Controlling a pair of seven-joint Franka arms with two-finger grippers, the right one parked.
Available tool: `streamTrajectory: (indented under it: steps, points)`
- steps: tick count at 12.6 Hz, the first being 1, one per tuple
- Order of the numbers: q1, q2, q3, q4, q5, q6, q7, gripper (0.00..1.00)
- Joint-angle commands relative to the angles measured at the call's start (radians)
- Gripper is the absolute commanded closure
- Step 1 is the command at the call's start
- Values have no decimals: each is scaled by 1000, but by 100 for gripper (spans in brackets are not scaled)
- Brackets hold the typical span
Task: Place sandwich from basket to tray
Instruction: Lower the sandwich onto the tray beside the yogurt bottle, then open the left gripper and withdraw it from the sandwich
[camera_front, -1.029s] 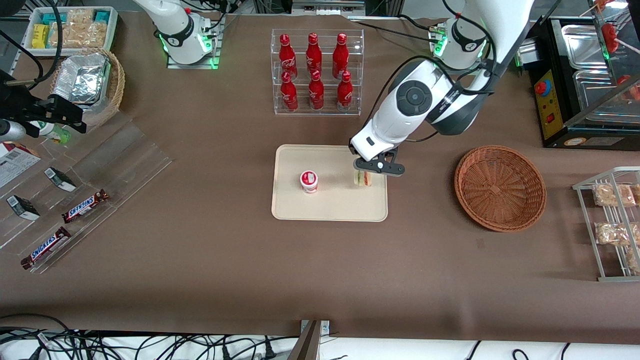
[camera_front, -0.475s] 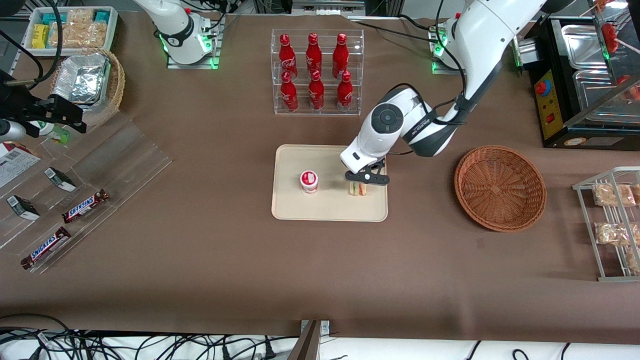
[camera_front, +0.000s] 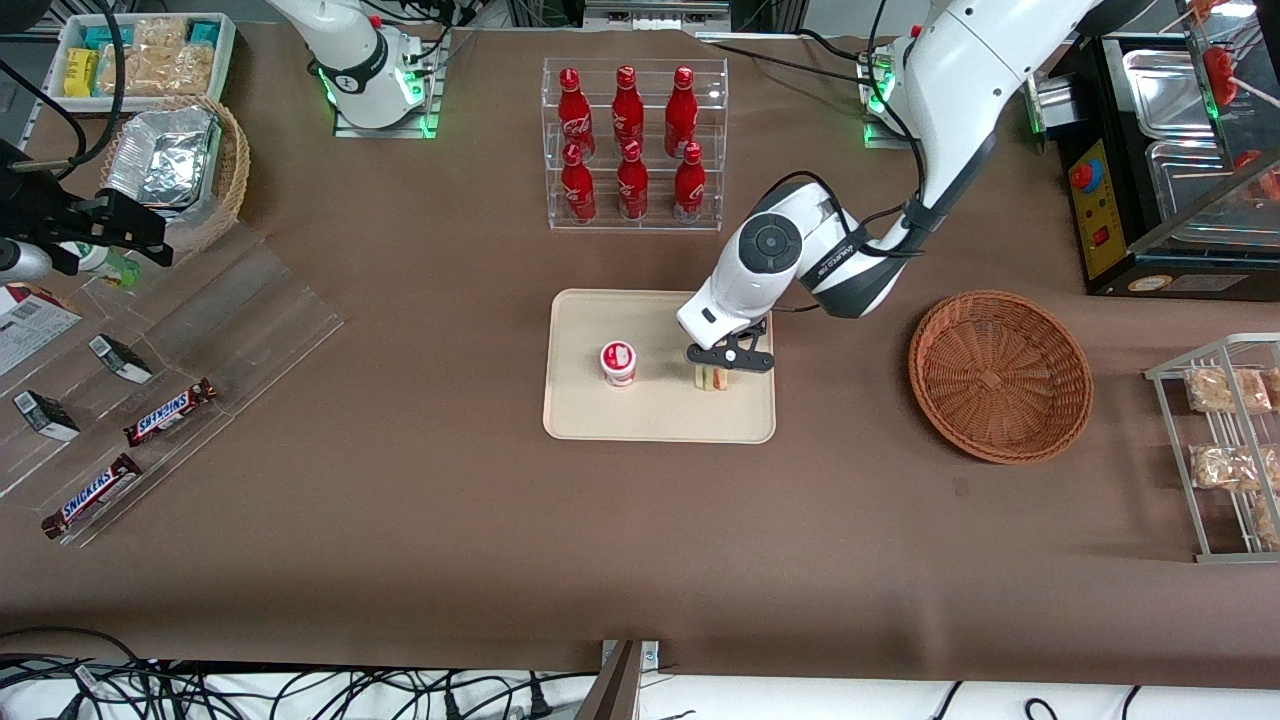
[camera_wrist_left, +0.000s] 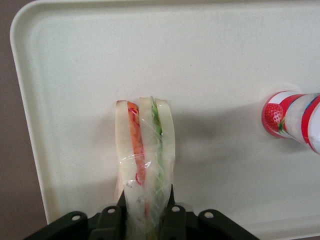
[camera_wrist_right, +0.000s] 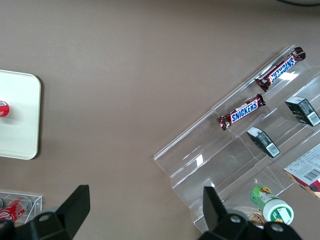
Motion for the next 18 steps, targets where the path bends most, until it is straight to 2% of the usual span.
streamTrajectory:
  steps: [1, 3, 4, 5, 7, 13, 18]
  points:
    - [-11, 13, 9, 26, 32, -12, -27, 31]
    - [-9, 7, 9, 26, 32, -19, -27, 18]
    - [-6, 2, 8, 26, 31, -22, -31, 6]
    - [-2, -2, 6, 29, 31, -42, -31, 0]
    - [-3, -30, 3, 87, 27, -157, -47, 0]
    - [35, -39, -3, 422, -42, -519, -54, 0]
    - [161, -165, 4, 441, -22, -633, -92, 0]
